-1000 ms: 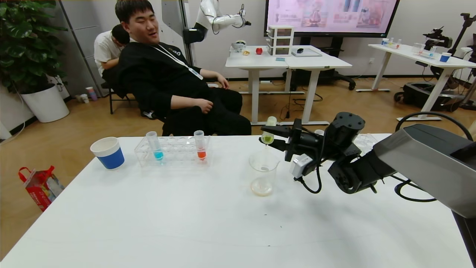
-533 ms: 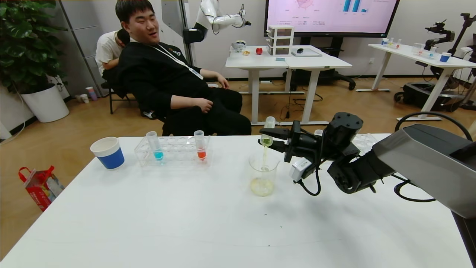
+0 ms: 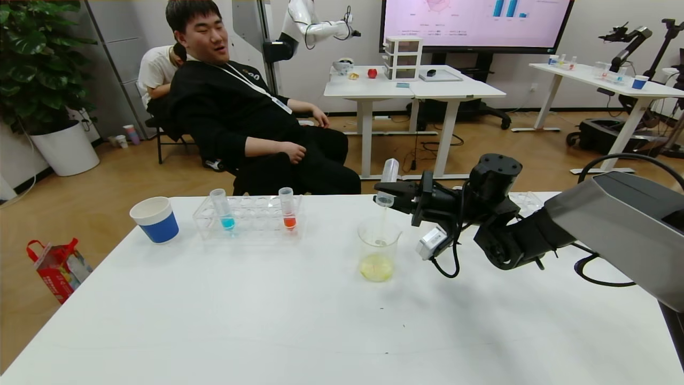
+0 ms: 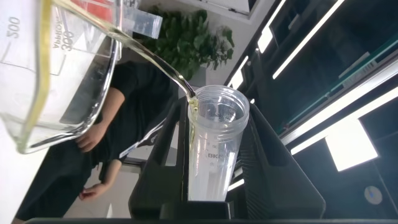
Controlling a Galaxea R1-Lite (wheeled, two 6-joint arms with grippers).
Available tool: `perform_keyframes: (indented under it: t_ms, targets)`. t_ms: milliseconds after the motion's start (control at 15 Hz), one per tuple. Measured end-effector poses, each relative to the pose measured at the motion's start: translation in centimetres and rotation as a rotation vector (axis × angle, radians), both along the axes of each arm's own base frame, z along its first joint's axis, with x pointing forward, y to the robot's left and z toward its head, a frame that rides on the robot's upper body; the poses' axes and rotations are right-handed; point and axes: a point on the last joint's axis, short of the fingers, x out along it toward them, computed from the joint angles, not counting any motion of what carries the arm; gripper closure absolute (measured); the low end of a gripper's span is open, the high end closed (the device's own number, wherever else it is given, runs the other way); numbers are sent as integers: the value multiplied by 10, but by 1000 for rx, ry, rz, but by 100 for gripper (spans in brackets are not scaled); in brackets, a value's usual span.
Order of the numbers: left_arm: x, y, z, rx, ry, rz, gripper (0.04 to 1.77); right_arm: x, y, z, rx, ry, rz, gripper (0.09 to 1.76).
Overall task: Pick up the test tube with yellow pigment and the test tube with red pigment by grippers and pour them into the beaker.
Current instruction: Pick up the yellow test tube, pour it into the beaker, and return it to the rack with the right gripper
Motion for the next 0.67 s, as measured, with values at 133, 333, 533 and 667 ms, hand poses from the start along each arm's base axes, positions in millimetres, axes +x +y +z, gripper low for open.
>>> perform_keyframes:
  t_ms: [133,333,533,667]
  targets:
    - [0,0,0,0,0,0,6,0,-1,5,3,-17,-2,135]
    - [0,0,0,0,0,0,6,-2,-1,6,3,-6,2,135]
    - [0,0,0,0,0,0,6,-6,3,15,42,100,29,135]
    - [0,0,0,0,0,0,6,-13,2,34,100,226,40,135]
